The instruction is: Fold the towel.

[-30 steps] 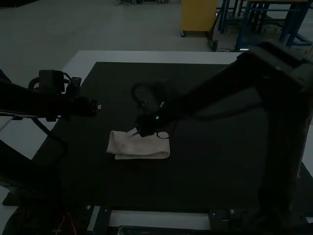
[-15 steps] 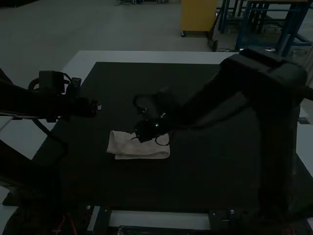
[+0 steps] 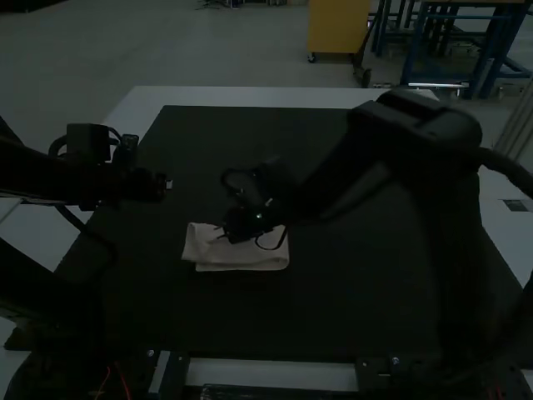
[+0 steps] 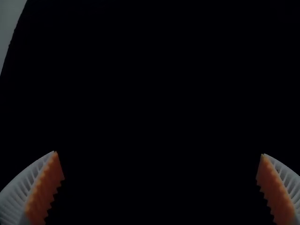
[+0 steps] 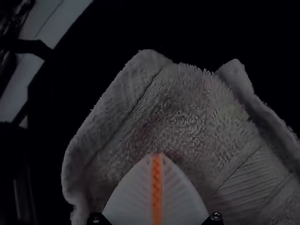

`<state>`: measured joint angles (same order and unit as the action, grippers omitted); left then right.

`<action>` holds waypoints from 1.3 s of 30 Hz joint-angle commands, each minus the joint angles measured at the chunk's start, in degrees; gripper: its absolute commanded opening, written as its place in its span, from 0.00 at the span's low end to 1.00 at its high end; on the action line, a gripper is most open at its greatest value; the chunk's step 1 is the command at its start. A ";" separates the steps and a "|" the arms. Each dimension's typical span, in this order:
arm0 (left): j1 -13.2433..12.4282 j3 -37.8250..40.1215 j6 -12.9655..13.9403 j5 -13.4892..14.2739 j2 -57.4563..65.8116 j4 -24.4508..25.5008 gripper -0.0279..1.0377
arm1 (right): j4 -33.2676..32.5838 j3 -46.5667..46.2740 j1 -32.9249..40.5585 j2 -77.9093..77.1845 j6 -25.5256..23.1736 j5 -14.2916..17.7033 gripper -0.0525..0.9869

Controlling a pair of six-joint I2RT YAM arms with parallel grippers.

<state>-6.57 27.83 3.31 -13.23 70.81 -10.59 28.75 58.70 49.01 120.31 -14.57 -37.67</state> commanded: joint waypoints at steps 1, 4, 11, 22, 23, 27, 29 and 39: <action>0.24 0.03 -0.59 0.49 -1.64 -0.40 0.94 | 1.48 0.98 0.20 2.30 -1.25 -1.88 0.03; 0.33 0.03 -0.67 0.40 -1.64 -0.40 0.94 | 3.15 1.07 0.20 4.05 -1.52 -1.97 0.03; 0.42 0.03 -0.85 0.31 -1.64 -0.66 0.94 | 7.55 0.72 0.64 8.27 -2.13 -1.97 0.03; 0.42 3.45 -1.73 0.14 -2.25 -0.22 0.94 | 8.42 -2.01 -3.40 -3.68 -7.76 -1.97 0.03; 0.50 4.16 -2.26 0.14 -2.25 -0.13 0.94 | 7.11 -2.01 -4.63 -6.05 -7.93 -1.97 0.03; 2.35 8.11 -4.10 0.14 -2.25 1.01 0.94 | 1.31 -1.30 -10.25 -16.42 -9.25 -1.97 0.03; 3.93 10.75 -4.72 0.23 -2.25 1.89 0.94 | -2.47 -0.25 -13.07 -22.31 -9.25 -1.88 0.03; 4.90 23.14 -6.83 0.05 -5.50 8.66 0.94 | -11.44 4.23 -31.96 -54.57 -9.43 3.74 0.48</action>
<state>-1.96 47.88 -2.39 -13.26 69.93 -1.48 17.69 61.25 21.26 72.58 -23.62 -36.12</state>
